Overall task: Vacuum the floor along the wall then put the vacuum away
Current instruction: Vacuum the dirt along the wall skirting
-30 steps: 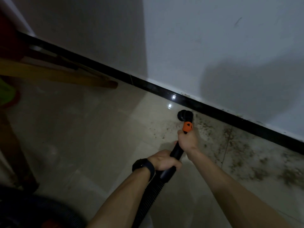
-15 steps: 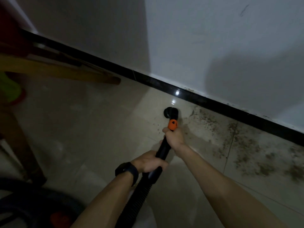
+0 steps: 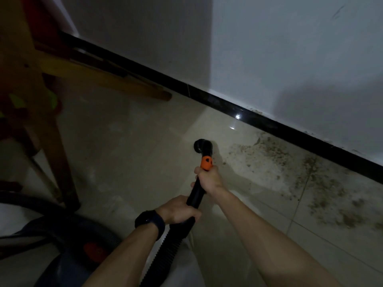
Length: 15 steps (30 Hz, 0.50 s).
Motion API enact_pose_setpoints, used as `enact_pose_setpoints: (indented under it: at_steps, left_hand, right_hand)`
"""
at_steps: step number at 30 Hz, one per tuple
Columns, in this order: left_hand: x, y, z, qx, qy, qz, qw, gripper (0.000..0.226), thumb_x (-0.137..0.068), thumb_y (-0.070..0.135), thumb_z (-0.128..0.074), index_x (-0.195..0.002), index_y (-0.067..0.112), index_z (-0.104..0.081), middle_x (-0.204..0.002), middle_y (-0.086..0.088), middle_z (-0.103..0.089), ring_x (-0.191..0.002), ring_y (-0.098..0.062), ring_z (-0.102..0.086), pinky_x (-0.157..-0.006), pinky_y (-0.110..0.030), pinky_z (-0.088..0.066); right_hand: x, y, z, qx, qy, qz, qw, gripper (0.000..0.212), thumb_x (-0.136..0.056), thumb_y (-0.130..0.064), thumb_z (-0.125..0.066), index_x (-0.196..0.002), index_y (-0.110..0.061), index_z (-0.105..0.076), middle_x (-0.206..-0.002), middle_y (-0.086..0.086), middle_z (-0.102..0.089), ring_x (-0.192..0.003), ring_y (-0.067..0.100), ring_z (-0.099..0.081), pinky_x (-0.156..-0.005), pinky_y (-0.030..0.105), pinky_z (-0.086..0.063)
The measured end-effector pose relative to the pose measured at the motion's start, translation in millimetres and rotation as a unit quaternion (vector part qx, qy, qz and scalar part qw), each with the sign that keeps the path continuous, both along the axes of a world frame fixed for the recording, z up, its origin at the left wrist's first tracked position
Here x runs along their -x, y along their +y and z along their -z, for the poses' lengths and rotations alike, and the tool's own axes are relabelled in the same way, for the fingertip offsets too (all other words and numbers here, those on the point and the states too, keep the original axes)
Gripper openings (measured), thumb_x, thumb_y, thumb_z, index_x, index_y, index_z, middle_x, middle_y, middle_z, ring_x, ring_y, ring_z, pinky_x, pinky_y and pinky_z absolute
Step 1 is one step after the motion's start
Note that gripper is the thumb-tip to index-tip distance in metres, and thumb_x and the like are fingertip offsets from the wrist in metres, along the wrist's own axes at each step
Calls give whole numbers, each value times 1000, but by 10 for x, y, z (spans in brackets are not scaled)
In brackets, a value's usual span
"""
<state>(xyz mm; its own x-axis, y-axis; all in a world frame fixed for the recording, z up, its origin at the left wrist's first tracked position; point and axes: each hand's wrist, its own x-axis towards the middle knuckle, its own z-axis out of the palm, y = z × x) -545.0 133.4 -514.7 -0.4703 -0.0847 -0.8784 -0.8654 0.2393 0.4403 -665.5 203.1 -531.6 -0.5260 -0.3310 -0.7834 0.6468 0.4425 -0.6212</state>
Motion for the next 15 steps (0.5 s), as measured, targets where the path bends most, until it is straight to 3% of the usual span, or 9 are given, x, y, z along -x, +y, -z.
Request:
enact_pose_setpoints:
  at_steps: [3,5,7,9,12,15]
  left_hand:
    - [109,52,-20,5,-18,36,999,22,-62,33,-72,-78,19,-65,-84,0,-69,-73,-17,-64,-64,-25,-48]
    - [208,122,-34,7,-21,63,998,23,-62,35,-72,-78,19,-64,-87,0,-68,-75,-18,-64,-66,-26,-49]
    - [324,226,-30,11,-23,84,996,22,-62,36,-72,-76,21,-64,-86,1,-68,-74,-17,-63,-65,-24,-48]
    - [478,323,-6,14,-15,112,994,19,-64,35,-73,-73,22,-63,-82,2,-68,-71,-17,-62,-62,-23,-46]
    - [741,420,86,10,-1,153,988,20,-68,36,-71,-76,21,-61,-82,1,-67,-72,-17,-62,-64,-26,-48]
    - [830,532,261,-9,8,175,985,27,-73,39,-72,-90,20,-67,-94,1,-69,-82,-17,-65,-74,-29,-54]
  right_hand:
    - [37,120,47,-6,22,45,999,34,-96,-17,-62,-124,-1,-50,-86,12,-61,-43,18,-65,-49,31,-54]
    - [78,238,66,-18,33,70,997,28,-95,-17,-64,-115,-1,-53,-82,11,-62,-45,20,-66,-48,32,-54]
    - [164,382,229,-46,49,99,993,33,-83,-31,-70,-97,-6,-52,-83,13,-66,-55,26,-70,-59,42,-61]
    - [307,526,391,-73,74,106,989,49,-65,-48,-69,-95,-13,-50,-90,17,-70,-73,36,-73,-74,53,-62]
    - [490,683,316,-77,83,136,984,27,-85,-27,-68,-91,-16,-44,-81,14,-67,-64,35,-71,-65,46,-61]
    - [576,754,306,-101,114,112,982,30,-85,-28,-67,-100,-15,-45,-89,16,-67,-69,36,-71,-68,49,-62]
